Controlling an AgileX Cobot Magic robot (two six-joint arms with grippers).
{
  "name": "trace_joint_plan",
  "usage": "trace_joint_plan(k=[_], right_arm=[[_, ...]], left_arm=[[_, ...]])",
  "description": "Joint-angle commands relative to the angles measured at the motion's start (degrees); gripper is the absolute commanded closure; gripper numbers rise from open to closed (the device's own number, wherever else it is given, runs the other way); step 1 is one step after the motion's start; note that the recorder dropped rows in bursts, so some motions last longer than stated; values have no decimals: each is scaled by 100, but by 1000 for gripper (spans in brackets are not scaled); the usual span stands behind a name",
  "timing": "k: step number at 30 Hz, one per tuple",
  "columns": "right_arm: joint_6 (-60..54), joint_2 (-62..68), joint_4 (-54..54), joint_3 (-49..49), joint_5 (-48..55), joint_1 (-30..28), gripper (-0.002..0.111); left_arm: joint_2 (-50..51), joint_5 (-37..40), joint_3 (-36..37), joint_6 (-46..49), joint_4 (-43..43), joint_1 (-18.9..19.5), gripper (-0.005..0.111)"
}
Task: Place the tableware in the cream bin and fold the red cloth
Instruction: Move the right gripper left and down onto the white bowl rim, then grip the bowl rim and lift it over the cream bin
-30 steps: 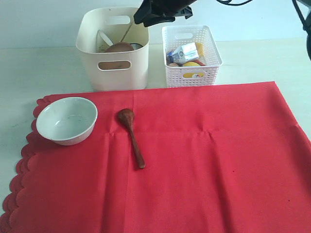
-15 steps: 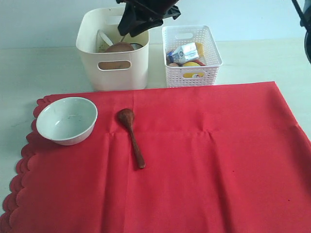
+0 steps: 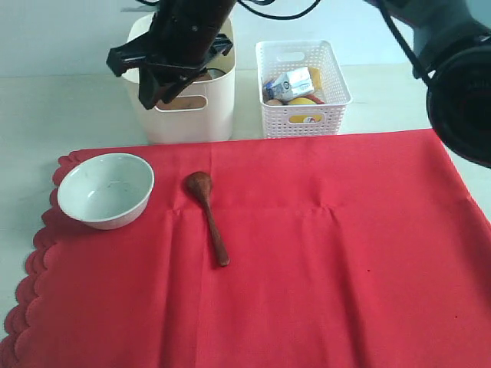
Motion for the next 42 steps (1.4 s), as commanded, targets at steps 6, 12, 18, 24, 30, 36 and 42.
trace_joint_plan(k=[6,12,18,24,30,36,42], right_arm=[[358,426,-507,-29,-20,505,78],[373,642,-614,-29,-232,734,77],[761,773,-1124,-29,-492,819,77],[1051,838,-1600,-29,-659,819,77],[1068,1102,-1564,-29,-674,819,77],[1068,1190,-1385,-29,-689,819,77],[1068,1190,-1385,-29,-677,819,91]], left_arm=[[-31,-51,14,-34,-32,-20,107],[-31,-51,14,-34,-32,-20,107],[-31,-51,14,-34,-32,-20,107],[-31,-51,14,-34,-32,-20,107],[-31,-51,14,-34,-32,-20,107],[-31,-51,14,-34,-32,-20,107],[-31,-51,14,-34,-32,-20,107]])
